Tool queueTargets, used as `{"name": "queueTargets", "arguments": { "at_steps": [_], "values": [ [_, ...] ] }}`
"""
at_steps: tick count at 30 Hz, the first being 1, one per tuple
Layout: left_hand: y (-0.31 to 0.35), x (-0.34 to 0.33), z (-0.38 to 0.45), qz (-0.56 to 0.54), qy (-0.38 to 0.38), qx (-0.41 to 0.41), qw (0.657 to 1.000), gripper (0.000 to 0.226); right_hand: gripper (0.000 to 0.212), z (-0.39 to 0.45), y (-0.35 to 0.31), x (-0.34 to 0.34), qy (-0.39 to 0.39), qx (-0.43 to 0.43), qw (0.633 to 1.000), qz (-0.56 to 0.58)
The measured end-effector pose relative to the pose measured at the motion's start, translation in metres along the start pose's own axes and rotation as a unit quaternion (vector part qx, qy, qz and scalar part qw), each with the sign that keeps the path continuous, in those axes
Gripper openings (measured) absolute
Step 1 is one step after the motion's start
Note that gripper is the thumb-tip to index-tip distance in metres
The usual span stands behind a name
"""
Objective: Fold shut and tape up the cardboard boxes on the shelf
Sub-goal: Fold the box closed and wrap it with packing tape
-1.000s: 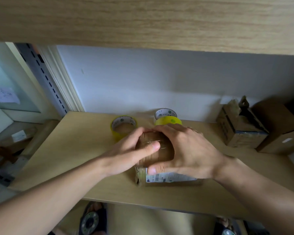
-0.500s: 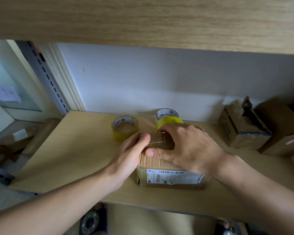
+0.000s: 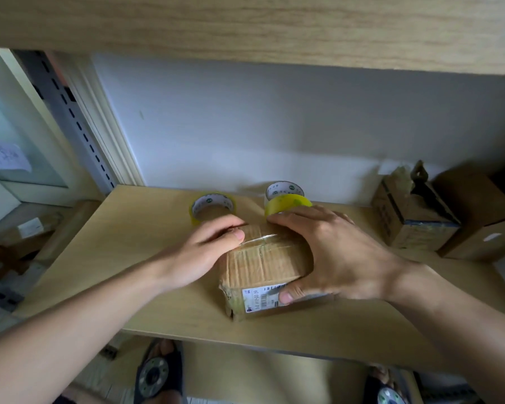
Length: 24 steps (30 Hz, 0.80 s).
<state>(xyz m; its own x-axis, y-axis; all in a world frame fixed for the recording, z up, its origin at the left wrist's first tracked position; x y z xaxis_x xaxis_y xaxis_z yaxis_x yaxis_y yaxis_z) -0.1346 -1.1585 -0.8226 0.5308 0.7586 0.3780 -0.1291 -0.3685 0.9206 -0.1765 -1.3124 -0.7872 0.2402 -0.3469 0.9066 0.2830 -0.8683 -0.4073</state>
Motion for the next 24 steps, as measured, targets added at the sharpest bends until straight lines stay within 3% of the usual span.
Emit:
{"name": "queueTargets", "arguments": {
  "at_steps": [3,8,13,18,22,24],
  "values": [
    [-0.002,0.008,-0.002,0.036,-0.072,0.002,0.997,0.025,0.115,0.005,-0.005,0.002,0.014,0.016,1.000,0.000],
    [-0.012,0.010,-0.009,0.007,-0.082,0.003,0.997,0.044,0.113,0.011,-0.009,-0.002,0.021,0.021,1.000,-0.007],
    [-0.014,0.000,-0.012,-0.035,-0.017,-0.032,0.999,0.048,0.114,0.009,-0.004,-0.004,0.015,-0.008,0.999,0.035],
    [-0.011,-0.008,-0.010,-0.049,-0.013,-0.052,0.997,0.044,0.088,0.014,0.008,0.006,0.072,-0.076,0.987,0.119],
    [-0.009,-0.008,-0.008,-0.081,0.019,-0.051,0.995,0.038,0.089,0.018,0.017,0.004,0.080,-0.125,0.980,0.132],
    [-0.008,-0.008,-0.009,-0.088,0.037,-0.051,0.994,0.041,0.078,0.018,0.014,0.006,0.077,-0.130,0.978,0.141]
  ]
}}
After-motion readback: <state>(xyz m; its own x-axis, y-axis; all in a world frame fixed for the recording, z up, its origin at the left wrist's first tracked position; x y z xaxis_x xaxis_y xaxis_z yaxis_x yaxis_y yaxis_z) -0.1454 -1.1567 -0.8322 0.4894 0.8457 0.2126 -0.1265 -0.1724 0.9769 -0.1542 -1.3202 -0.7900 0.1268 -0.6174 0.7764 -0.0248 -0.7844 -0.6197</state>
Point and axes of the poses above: each hand's wrist, its own z-axis towards the middle knuckle, its own x-axis out of the back of the hand, y = z × x, the point moved 9 cm from there along z, towards the middle knuckle, and after that the axes turned 6 degrees about z, right-handed, at the moved point
